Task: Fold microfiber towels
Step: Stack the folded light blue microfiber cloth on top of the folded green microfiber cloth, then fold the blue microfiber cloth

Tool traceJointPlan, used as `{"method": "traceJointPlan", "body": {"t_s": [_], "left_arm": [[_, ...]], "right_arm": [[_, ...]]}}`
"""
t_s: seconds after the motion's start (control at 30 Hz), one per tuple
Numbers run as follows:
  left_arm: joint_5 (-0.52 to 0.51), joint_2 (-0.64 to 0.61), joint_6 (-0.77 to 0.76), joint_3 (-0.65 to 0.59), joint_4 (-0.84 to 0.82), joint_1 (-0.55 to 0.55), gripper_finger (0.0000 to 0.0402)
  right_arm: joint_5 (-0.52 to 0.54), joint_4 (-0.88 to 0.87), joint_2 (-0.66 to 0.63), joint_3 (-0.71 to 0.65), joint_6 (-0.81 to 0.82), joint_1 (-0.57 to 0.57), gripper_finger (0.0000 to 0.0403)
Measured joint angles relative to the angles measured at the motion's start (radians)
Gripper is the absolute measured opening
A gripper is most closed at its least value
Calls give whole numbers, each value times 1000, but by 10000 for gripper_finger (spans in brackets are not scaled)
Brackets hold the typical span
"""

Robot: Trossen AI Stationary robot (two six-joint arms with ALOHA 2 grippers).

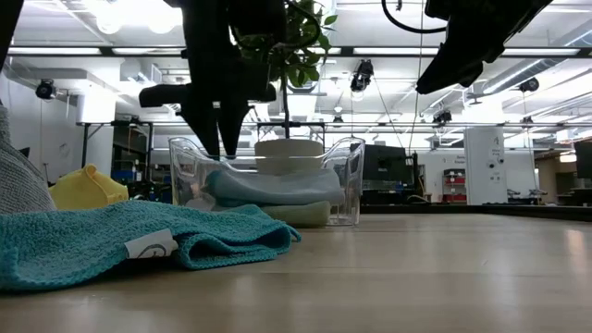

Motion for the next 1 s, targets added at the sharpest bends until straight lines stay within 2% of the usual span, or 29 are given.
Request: {"method": "traceJointPlan", "body": {"t_s": [0.2,0.33,0.43,0.6,0.73,0.83,1.0], "left_arm": [[-102,-4,-3,16,-2,-3,146],[-51,-8,-31,31,6,-2,148],[5,-1,-106,29,14,-2,126],[5,30,-161,28,25,0,63],[-35,34,-199,38,26,-3,14],[-41,16,-294,81,26,-12,5],[-42,-12,-567,171,40,-82,8]], "right_arm": [[0,0,0,0,0,0,114],[0,0,0,0,0,0,114],[0,0,0,0,-1,0,114],[21,0,0,0,-10,0,114],[36,0,0,0,-10,0,114],[36,0,0,-1,-19,0,114],[36,7,0,-18,-18,5,114]]}}
